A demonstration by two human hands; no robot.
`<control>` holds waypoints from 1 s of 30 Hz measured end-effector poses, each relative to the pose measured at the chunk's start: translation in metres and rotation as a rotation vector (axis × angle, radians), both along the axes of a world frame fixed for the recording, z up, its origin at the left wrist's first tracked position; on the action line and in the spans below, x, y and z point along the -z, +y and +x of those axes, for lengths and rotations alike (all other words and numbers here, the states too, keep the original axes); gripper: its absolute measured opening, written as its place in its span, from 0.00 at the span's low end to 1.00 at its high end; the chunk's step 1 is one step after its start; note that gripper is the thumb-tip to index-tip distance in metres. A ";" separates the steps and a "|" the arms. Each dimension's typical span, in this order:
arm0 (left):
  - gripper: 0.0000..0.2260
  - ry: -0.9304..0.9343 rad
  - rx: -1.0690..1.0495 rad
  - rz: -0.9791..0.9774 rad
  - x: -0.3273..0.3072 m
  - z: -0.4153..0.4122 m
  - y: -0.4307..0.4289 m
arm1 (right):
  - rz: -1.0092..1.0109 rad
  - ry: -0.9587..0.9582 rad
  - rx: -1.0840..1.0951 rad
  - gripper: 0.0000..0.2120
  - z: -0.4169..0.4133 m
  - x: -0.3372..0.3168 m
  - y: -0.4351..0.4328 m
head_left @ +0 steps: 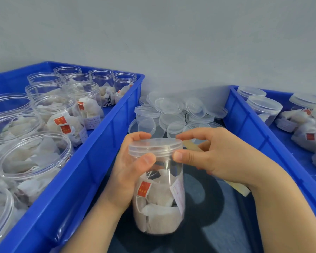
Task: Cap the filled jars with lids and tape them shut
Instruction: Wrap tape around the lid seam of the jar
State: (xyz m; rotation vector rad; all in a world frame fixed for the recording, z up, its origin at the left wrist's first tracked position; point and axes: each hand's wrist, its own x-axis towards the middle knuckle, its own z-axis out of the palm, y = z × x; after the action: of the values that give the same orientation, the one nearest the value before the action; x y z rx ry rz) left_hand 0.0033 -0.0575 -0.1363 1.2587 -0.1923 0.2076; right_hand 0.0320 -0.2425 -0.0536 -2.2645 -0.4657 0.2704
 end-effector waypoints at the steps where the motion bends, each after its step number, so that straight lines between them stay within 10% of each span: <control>1: 0.39 0.011 0.006 -0.002 0.001 0.000 0.000 | 0.021 0.028 -0.022 0.36 0.001 0.001 -0.002; 8: 0.49 0.059 0.024 0.125 -0.004 0.000 0.001 | 0.011 0.067 -0.103 0.29 0.004 0.003 -0.005; 13: 0.34 0.003 -0.093 0.182 -0.011 -0.002 0.004 | -0.003 0.052 -0.048 0.35 0.004 0.006 -0.002; 20: 0.45 0.050 -0.198 0.329 -0.009 -0.001 0.001 | -0.059 -0.039 -0.102 0.37 0.002 0.006 0.011; 30: 0.35 0.053 -0.216 0.238 -0.007 0.002 0.008 | -0.010 0.054 -0.103 0.37 0.005 0.006 -0.001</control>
State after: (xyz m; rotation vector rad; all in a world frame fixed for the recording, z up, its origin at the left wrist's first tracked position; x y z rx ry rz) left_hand 0.0056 -0.0498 -0.1289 1.5214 -0.0349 0.3437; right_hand 0.0367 -0.2438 -0.0599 -2.2407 -0.5541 0.3858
